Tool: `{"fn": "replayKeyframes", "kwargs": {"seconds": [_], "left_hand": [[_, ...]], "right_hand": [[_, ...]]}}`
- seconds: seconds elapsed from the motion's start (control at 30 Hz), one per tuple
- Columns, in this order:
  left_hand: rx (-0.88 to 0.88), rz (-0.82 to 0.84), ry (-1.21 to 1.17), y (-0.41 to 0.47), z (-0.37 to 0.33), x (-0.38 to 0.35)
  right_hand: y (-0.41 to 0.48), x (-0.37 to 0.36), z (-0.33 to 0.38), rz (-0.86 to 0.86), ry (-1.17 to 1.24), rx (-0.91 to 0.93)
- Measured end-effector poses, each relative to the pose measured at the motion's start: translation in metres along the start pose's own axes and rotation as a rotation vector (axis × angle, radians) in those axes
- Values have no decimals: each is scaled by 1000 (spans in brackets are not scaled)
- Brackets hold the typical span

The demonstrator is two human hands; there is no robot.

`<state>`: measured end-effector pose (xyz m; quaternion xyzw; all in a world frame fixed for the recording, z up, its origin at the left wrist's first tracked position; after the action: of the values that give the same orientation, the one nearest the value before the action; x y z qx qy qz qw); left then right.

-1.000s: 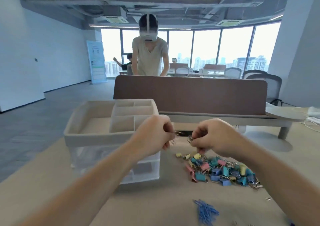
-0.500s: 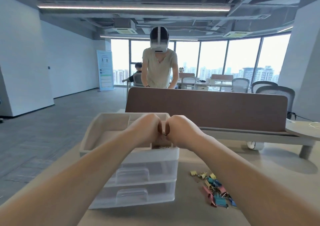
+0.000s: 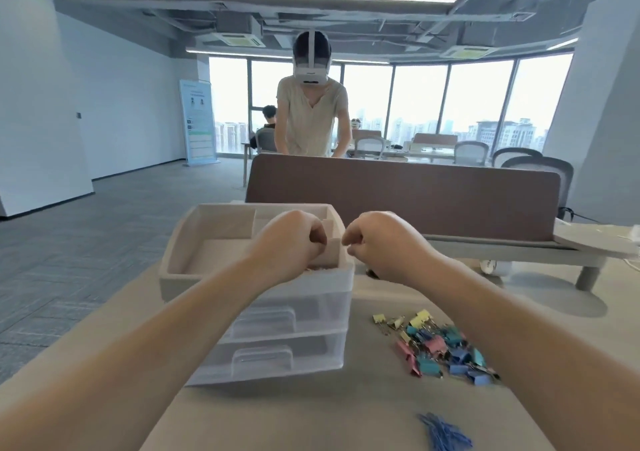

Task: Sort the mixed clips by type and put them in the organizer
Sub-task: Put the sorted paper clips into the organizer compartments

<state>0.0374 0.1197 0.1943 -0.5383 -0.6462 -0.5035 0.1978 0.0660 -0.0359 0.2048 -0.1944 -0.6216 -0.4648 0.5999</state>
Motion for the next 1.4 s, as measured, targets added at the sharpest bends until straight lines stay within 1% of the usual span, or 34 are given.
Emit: {"fn": "replayKeyframes", "kwargs": {"seconds": [0.07,0.17,0.3,0.4,0.53,0.73,0.83,0.9,1.07,1.23,1.4], "left_hand": [[-48,15,-25,-14,-18,-10],[-125,66,-101,-38,-51,-34],[-184,270,-119,-67,-94,-95],[-213,422,-108,-81,-121,-144],[-228,620,27,-92,-150,-197],[-148,753,243,-101,-167,-237],[-152,779,322,-103,-172,-249],[-151,775,328,-103,-172,-256],[-153,751,317,-100,-173,-258],[-149,732,314,-97,-173,-261],[-169,726,318,-100,-173,-261]], "right_hand": [[-30,8,-12,0,44,-50],[-83,8,-35,61,48,-112],[-162,-6,-81,209,19,-241],[-212,-20,-121,283,11,-364],[-260,-41,-161,351,30,-494],[-278,-65,-177,391,12,-601],[-272,-68,-174,439,-67,-567],[-267,-71,-172,472,-118,-535],[-255,-77,-166,583,-140,-520],[-250,-75,-160,618,-149,-471],[-252,-76,-161,626,-137,-476]]}}
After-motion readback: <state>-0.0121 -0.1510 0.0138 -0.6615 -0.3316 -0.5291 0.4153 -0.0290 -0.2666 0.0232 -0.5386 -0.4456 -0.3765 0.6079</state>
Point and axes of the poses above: each hand's wrist, its own y-axis towards the middle knuckle, its own x-axis out of the back of the hand, z = x × y, the point moved 3 cm from there along y, towards the middle knuckle, and after that the axes turned 2 degrees about x, right-handed, at the moved point
